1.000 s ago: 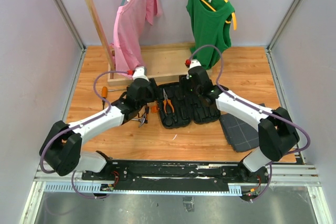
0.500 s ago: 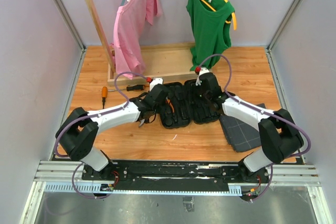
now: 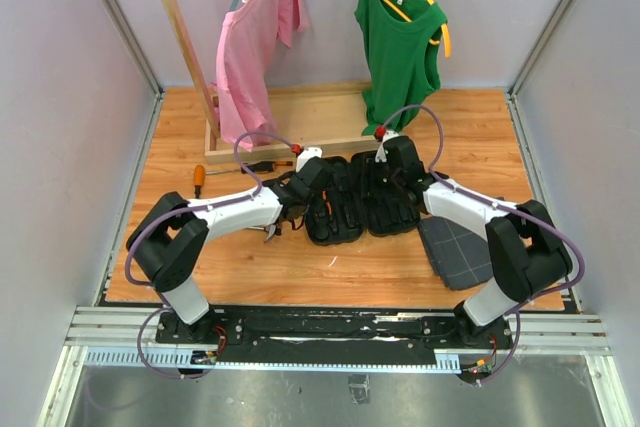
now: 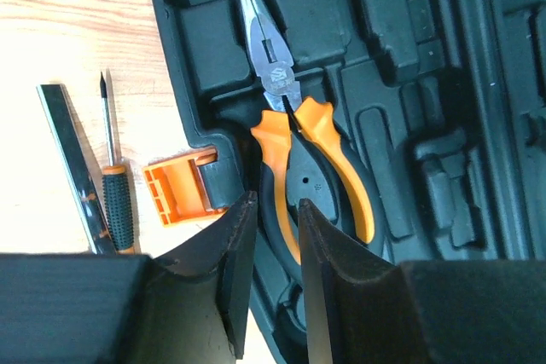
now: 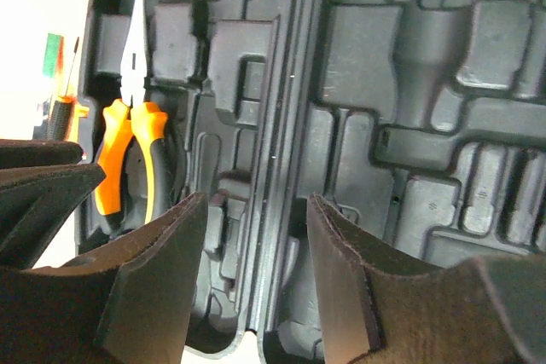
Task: Sort the tools into containers
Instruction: Place the pliers in the storage box.
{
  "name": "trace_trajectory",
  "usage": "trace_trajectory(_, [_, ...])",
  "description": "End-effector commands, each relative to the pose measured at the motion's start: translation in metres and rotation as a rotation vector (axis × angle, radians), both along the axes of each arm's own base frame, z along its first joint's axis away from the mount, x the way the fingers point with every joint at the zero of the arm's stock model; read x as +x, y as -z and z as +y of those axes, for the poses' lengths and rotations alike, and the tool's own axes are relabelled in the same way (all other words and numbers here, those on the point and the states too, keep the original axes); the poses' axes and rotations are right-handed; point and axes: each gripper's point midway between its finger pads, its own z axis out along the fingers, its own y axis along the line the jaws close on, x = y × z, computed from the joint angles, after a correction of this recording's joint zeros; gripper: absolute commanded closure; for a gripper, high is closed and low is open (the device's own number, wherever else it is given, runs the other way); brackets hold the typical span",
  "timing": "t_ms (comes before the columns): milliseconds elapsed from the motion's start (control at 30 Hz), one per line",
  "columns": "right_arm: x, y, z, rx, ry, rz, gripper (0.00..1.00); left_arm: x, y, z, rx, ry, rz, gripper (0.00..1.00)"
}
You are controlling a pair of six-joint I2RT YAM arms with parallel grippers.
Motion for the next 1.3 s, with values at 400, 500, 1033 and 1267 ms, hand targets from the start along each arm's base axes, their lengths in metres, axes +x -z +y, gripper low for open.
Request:
trace_trajectory(400, [0.007,0.000,-0.005,0.022,0.015,0.039,0.52,0.009,0.021,0.017,0.175,-0.033,-0.002,0.78])
trace_trajectory(500, [0.006,0.002,-0.004,0.022,0.011,0.048,0.52,0.009,0.024,0.023,0.205,-0.040,-0.002,0.79])
trace_trajectory(1033, [0.003,-0.004,0.002,0.047,-0.035,0.042,0.51,0.015,-0.029,-0.001,0.045,0.068,-0.126,0.78])
trace_trajectory(1267, [-0.006,-0.017,0.023,0.086,-0.104,0.017,0.50,0.018,-0.087,0.009,-0.076,0.052,-0.255,0.66])
